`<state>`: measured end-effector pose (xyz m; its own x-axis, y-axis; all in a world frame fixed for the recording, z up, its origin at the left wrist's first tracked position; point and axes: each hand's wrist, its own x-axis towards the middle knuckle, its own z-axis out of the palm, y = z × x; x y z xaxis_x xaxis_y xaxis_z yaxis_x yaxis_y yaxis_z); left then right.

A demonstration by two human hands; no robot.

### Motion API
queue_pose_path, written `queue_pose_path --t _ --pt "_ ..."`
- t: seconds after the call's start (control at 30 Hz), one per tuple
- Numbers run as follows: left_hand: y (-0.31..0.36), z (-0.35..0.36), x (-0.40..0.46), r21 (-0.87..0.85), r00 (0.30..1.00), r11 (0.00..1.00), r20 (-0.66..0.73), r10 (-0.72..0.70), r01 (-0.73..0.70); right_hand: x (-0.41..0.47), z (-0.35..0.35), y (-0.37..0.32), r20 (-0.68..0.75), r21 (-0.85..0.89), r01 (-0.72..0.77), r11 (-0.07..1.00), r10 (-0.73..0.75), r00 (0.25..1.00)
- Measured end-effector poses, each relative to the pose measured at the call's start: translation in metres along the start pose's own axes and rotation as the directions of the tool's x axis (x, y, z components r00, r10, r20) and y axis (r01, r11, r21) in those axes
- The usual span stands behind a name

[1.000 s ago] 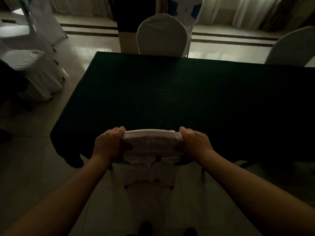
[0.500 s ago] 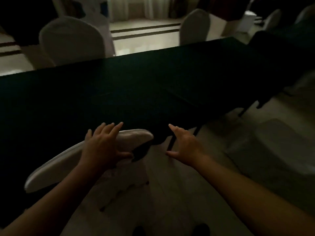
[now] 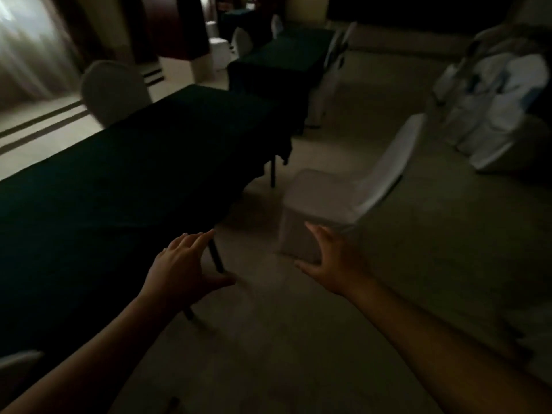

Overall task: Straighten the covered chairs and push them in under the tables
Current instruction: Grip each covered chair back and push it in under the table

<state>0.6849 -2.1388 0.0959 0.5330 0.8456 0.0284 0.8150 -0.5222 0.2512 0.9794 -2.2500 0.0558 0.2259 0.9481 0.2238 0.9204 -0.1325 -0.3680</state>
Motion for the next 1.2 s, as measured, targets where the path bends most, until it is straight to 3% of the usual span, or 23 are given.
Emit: queue_pose_path --t 0.27,0.5,0.73,1.0,1.2 --pt "0.225 0.067 0.138 -0.027 0.982 0.984 -0.073 0.173 -0.175 -0.024 -0.113 0.225 -0.091 -0.059 -0.229 0.972 0.223 0.971" --pt "0.383 0.103 0.224 -0.085 0.958 0.954 -0.024 0.287 -0.288 -0.029 -0.192 0.358 -0.136 -0.069 -0.342 0.937 0.330 0.934" --pt "0.495 0.135 0.327 -0.154 0.934 0.922 -0.018 0.356 -0.354 0.005 -0.228 0.469 -0.142 -0.075 -0.403 0.912 0.391 0.910" --pt "0.615 0.204 0.489 -0.279 0.918 0.876 -0.064 0.391 -0.393 0.111 -0.265 0.618 -0.086 -0.150 -0.375 0.915 0.365 0.927" --pt "0.679 0.215 0.579 -0.188 0.940 0.921 -0.087 0.329 -0.340 0.203 -0.295 0.705 -0.048 -0.156 -0.313 0.937 0.310 0.950"
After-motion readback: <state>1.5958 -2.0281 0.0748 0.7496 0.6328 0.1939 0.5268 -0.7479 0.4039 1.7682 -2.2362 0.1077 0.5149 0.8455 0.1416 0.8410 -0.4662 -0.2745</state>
